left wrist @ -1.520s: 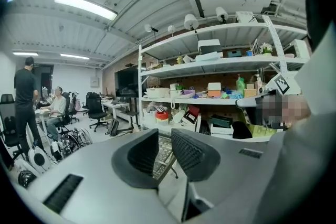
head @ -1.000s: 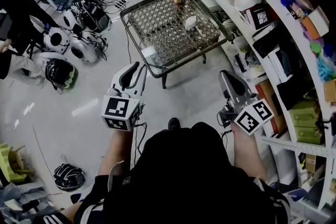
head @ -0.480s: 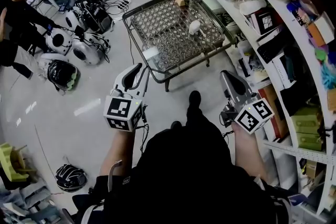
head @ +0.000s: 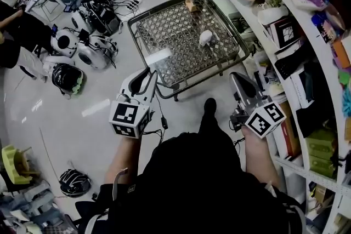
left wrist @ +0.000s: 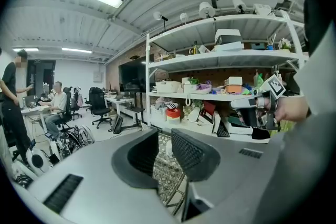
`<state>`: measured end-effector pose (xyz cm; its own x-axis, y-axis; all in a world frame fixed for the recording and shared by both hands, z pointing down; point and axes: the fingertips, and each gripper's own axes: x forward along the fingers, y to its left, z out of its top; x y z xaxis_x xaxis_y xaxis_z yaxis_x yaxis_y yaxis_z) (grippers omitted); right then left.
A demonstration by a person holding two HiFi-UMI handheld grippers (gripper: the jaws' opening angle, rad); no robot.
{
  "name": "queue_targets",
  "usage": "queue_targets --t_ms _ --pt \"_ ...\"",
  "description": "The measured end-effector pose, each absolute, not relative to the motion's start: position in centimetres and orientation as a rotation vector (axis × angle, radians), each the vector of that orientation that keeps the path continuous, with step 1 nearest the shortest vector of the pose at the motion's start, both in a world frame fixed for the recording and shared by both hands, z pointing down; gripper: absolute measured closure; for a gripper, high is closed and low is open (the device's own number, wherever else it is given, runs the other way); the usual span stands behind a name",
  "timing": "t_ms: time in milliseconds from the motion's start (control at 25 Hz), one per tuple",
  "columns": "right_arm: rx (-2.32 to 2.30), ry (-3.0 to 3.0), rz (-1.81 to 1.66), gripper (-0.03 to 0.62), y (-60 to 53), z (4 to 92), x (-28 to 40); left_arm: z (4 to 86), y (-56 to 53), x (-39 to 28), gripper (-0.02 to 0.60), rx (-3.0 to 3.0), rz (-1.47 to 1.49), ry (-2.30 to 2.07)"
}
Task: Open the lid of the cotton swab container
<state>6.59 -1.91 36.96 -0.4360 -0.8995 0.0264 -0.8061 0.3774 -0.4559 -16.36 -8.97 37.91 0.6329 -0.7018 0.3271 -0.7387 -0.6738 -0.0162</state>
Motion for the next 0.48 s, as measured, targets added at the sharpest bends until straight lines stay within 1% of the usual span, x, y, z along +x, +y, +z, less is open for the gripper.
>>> queue_targets --t_ms 480 --pt "-1.42 2.484 -0.664 0.585 -13.1 37.7 15.5 38.1 -18.3 -7.3 0.503 2.67 0.537 -1.307"
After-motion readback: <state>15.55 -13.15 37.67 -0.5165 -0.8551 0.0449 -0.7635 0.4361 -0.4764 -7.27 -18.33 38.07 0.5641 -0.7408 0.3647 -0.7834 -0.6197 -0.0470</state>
